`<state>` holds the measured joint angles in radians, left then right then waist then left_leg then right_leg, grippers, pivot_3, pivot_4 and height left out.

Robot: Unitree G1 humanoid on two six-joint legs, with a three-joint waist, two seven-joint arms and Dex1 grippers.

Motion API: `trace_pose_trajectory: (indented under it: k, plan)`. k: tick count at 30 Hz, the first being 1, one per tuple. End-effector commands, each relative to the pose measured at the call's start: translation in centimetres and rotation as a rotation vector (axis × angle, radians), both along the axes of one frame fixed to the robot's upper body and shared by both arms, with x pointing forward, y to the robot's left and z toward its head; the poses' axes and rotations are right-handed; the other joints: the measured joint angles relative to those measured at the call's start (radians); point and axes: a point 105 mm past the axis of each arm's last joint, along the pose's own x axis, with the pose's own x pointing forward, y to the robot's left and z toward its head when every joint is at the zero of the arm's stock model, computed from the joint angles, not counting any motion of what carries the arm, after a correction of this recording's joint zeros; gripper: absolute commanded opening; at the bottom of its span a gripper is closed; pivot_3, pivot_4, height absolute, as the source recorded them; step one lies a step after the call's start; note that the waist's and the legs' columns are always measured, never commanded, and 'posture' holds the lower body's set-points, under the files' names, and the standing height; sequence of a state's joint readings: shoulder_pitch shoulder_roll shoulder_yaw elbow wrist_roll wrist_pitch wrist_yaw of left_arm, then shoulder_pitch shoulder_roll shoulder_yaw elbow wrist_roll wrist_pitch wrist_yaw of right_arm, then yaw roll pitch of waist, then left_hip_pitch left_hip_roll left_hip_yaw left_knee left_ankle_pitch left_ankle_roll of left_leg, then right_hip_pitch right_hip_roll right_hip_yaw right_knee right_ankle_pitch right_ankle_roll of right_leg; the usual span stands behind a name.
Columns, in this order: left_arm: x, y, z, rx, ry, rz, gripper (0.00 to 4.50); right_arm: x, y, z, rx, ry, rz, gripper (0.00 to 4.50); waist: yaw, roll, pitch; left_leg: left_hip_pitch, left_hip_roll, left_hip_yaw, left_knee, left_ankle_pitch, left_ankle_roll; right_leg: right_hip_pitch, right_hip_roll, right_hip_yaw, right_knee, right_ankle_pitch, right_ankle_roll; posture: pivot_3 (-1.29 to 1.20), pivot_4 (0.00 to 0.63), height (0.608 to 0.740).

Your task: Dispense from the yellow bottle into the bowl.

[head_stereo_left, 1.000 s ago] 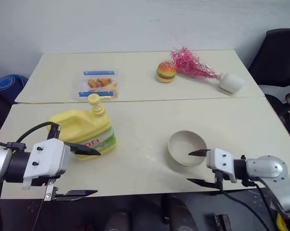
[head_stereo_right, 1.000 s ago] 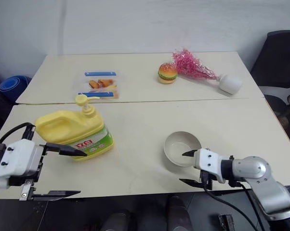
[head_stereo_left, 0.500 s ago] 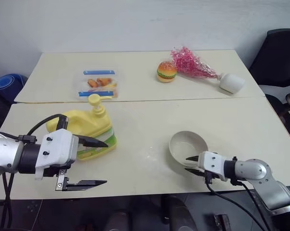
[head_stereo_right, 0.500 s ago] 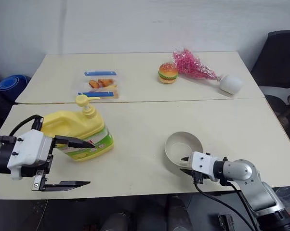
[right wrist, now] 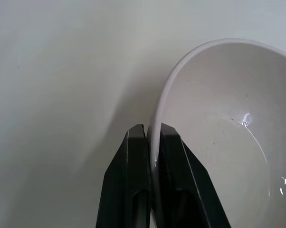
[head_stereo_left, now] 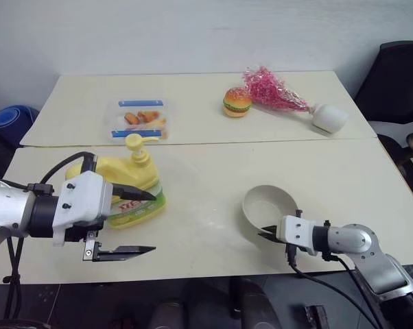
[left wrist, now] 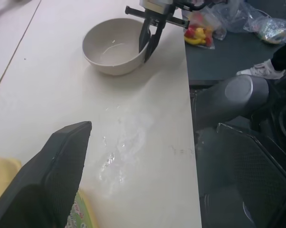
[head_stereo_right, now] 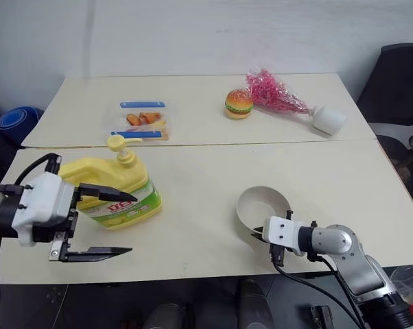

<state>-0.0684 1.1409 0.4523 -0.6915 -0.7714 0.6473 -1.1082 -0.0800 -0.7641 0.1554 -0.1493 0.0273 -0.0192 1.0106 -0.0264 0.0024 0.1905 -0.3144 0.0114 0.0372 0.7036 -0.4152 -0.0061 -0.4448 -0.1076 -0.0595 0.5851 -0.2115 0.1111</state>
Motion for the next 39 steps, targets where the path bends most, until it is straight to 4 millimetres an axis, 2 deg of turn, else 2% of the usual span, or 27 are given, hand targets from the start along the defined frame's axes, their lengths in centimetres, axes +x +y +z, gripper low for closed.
trace_pose_trajectory:
  k: [1, 8, 12, 14, 17, 19, 21, 24, 29, 34, 39]
  plan:
    - [0.4, 0.0, 2.3, -0.079, -0.034, 0.016, 4.50, 0.5, 0.8, 2.9, 0.004, -0.042, 0.093, 0.02, 0.000, 0.000, 0.000, 0.000, 0.000, 0.000, 0.000, 0.000, 0.000, 0.000, 0.000, 0.000, 0.000, 0.000, 0.000, 0.00, 0.150, 0.740]
    - [0.5, 0.5, 7.9, -0.222, -0.077, 0.020, 4.50, 2.3, 2.4, 8.9, 0.034, -0.075, 0.215, 0.02, 0.000, -0.001, 0.001, 0.000, 0.001, -0.001, 0.002, 0.000, 0.000, -0.001, 0.000, -0.001, 0.000, 0.000, 0.000, 0.00, 0.150, 0.740]
    - [1.8, 3.1, 12.7, -0.313, -0.163, 0.120, 4.50, 3.5, 6.2, 14.5, 0.090, -0.064, 0.324, 0.02, -0.009, -0.001, 0.004, -0.002, 0.001, -0.001, 0.006, 0.000, 0.000, -0.005, 0.000, -0.002, 0.001, 0.001, 0.000, 0.00, 0.150, 0.740]
    - [2.7, 3.9, 13.8, -0.328, -0.188, 0.159, 4.50, 4.0, 7.7, 15.8, 0.083, -0.058, 0.346, 0.02, -0.011, -0.001, 0.005, -0.004, 0.001, 0.000, 0.009, 0.000, -0.001, -0.008, 0.001, -0.002, 0.002, 0.003, -0.001, 0.00, 0.150, 0.740]
    - [3.9, 4.8, 14.7, -0.342, -0.199, 0.184, 3.85, 5.1, 10.2, 17.2, 0.064, -0.063, 0.377, 0.00, -0.004, -0.001, 0.004, -0.003, 0.003, -0.001, 0.010, -0.001, -0.002, -0.007, 0.004, -0.002, 0.004, 0.002, -0.002, 0.00, 0.150, 0.740]
    - [4.8, 5.1, 14.6, -0.329, -0.203, 0.192, 3.24, 5.9, 11.8, 17.6, 0.035, -0.085, 0.395, 0.00, 0.000, -0.001, 0.004, -0.005, 0.003, -0.001, 0.011, -0.001, -0.002, -0.008, 0.004, -0.002, 0.004, 0.003, -0.002, 0.00, 0.150, 0.740]
    - [5.7, 5.3, 13.7, -0.293, -0.188, 0.198, 2.58, 6.3, 13.4, 18.0, 0.011, -0.082, 0.424, 0.00, -0.002, -0.001, 0.004, -0.007, 0.002, -0.001, 0.012, -0.001, -0.001, -0.009, 0.004, -0.002, 0.004, 0.003, -0.002, 0.00, 0.150, 0.740]
    - [6.0, 5.2, 12.7, -0.264, -0.166, 0.177, 1.63, 6.8, 14.5, 18.0, -0.027, -0.098, 0.450, 0.00, -0.004, -0.001, 0.004, -0.013, 0.001, 0.003, 0.013, -0.001, 0.000, -0.018, 0.003, -0.002, 0.006, 0.003, -0.002, 0.00, 0.150, 0.740]
    - [6.9, 4.3, 10.9, -0.240, -0.159, 0.161, 0.02, 7.4, 15.8, 18.0, -0.065, -0.109, 0.478, 0.00, -0.019, -0.001, 0.004, -0.021, 0.003, 0.004, 0.013, -0.002, -0.002, -0.026, -0.001, -0.016, 0.005, 0.003, -0.002, 0.00, 0.150, 0.740]
    - [7.2, 3.6, 8.9, -0.183, -0.164, 0.141, 0.02, 6.9, 16.7, 18.4, -0.066, -0.093, 0.525, 0.00, -0.039, -0.001, 0.004, -0.022, 0.002, 0.005, 0.014, -0.002, -0.002, -0.026, -0.004, -0.022, 0.006, 0.003, -0.002, 0.00, 0.150, 0.740]
    - [7.3, 3.6, 8.1, -0.179, -0.158, 0.142, 0.02, 6.1, 17.8, 18.9, -0.064, -0.094, 0.565, 0.00, -0.052, -0.001, 0.004, -0.021, 0.002, 0.005, 0.016, -0.002, -0.002, -0.026, -0.005, -0.021, 0.009, 0.004, -0.003, 0.00, 0.150, 0.740]
